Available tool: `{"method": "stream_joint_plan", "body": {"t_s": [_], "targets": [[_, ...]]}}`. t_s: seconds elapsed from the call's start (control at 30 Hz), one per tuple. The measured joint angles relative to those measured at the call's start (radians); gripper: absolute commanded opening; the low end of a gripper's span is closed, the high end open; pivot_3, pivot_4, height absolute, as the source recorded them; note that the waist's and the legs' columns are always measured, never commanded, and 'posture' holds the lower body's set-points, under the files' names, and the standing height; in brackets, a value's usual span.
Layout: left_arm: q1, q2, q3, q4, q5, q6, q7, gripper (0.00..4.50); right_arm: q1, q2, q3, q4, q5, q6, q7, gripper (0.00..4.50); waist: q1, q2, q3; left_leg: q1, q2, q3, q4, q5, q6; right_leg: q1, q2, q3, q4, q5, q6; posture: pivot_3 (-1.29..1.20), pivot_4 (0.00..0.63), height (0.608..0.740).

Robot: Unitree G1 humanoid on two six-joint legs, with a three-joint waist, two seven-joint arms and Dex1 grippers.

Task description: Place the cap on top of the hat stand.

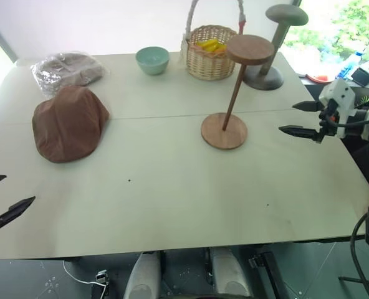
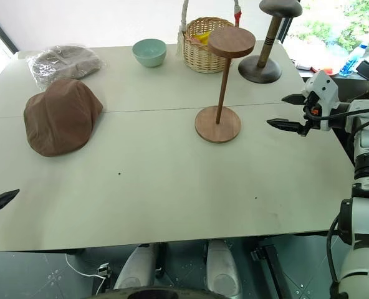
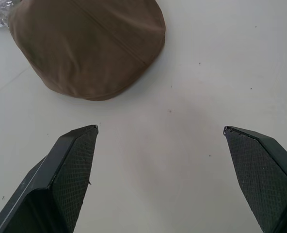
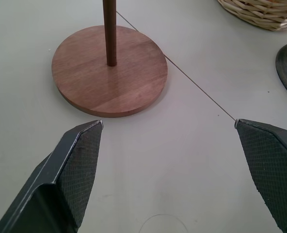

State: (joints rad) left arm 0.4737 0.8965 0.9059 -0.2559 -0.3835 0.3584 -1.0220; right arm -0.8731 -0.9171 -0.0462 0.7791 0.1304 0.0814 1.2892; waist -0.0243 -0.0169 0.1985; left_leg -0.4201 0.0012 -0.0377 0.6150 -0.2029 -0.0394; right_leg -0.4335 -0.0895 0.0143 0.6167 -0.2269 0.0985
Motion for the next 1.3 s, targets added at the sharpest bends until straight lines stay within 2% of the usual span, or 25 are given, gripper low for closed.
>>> {"method": "stream_joint_plan", "body": {"t_s": [0.43, 0.57, 0.7, 0.93, 1.1, 1.3], "targets": [[-0.06, 0.022, -0.025, 0.007, 0.015, -0.002, 0.002, 4.35, -0.003, 0.0, 0.0, 0.014, 0.002, 0.005, 0.001, 4.5, -0.021, 0.0, 0.0, 0.01, 0.001, 0.004, 0.0, 0.0, 0.0, 0.007, 0.001, 0.004, 0.002, 0.0, 0.0, 0.0, 0.15, 0.74], [-0.1, 0.054, -0.065, 0.024, 0.077, -0.076, 0.016, 4.35, -0.007, -0.001, -0.001, -0.013, 0.009, 0.041, 0.025, 4.5, -0.022, 0.0, 0.0, 0.011, 0.003, 0.005, 0.0, 0.0, 0.0, 0.006, 0.002, 0.005, 0.003, 0.0, 0.0, 0.0, 0.15, 0.74], [-0.145, 0.067, -0.134, 0.08, 0.18, -0.237, 0.052, 4.35, 0.021, -0.021, -0.016, -0.23, 0.086, 0.163, 0.083, 4.5, -0.02, 0.001, 0.0, 0.011, 0.006, 0.006, -0.001, 0.0, 0.0, 0.005, 0.005, 0.006, 0.004, 0.0, 0.0, 0.0, 0.15, 0.74], [-0.215, 0.11, -0.289, 0.26, 0.416, -0.519, 0.192, 4.35, 0.194, -0.094, -0.097, -0.764, 0.362, 0.539, 0.131, 4.5, -0.013, 0.0, 0.0, 0.011, 0.01, 0.007, 0.0, -0.001, 0.0, 0.005, 0.008, 0.006, 0.003, 0.001, -0.003, 0.0, 0.15, 0.74], [-0.31, 0.118, -0.412, 0.385, 0.553, -0.66, 0.336, 4.35, 0.244, -0.097, -0.184, -1.07, 0.602, 0.796, 0.03, 4.5, -0.013, -0.001, -0.001, 0.011, 0.014, 0.01, 0.0, -0.001, 0.0, 0.005, 0.007, 0.005, 0.003, 0.002, -0.004, 0.0, 0.15, 0.74], [-0.386, 0.12, -0.58, 0.528, 0.714, -0.77, 0.484, 4.35, 0.289, -0.098, -0.212, -1.21, 0.709, 0.888, -0.089, 4.5, -0.012, -0.002, -0.001, 0.01, 0.014, 0.011, -0.001, -0.001, 0.0, 0.004, 0.007, 0.005, 0.002, 0.003, -0.004, 0.0, 0.15, 0.74]]}}
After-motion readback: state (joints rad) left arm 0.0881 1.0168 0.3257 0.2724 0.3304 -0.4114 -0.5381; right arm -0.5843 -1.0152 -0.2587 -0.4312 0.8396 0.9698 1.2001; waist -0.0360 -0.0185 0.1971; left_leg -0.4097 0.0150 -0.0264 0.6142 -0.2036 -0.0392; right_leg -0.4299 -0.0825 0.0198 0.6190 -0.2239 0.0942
